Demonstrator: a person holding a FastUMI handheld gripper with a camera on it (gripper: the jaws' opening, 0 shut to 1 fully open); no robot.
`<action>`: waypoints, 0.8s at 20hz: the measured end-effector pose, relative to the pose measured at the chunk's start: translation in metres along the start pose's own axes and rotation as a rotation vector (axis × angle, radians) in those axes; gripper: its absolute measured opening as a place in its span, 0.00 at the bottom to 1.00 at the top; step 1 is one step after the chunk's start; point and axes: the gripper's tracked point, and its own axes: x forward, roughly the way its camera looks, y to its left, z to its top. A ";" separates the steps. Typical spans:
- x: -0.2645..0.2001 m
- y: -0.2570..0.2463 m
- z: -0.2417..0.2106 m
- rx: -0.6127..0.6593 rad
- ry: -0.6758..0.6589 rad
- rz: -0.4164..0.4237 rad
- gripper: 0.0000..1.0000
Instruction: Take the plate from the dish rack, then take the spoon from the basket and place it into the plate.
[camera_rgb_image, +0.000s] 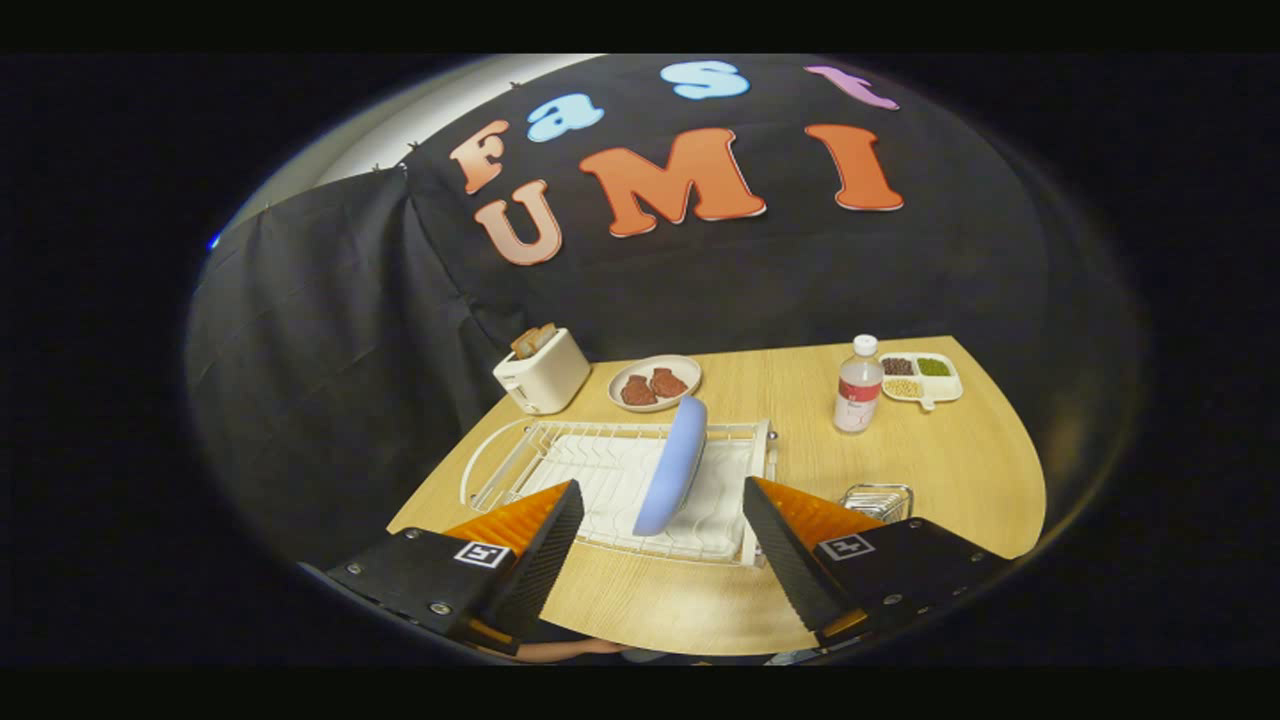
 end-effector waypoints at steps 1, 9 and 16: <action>0.009 -0.001 -0.002 0.004 0.029 -0.007 0.96; 0.074 -0.006 -0.006 0.051 0.266 -0.064 0.90; 0.114 -0.023 -0.008 0.158 0.344 -0.146 0.69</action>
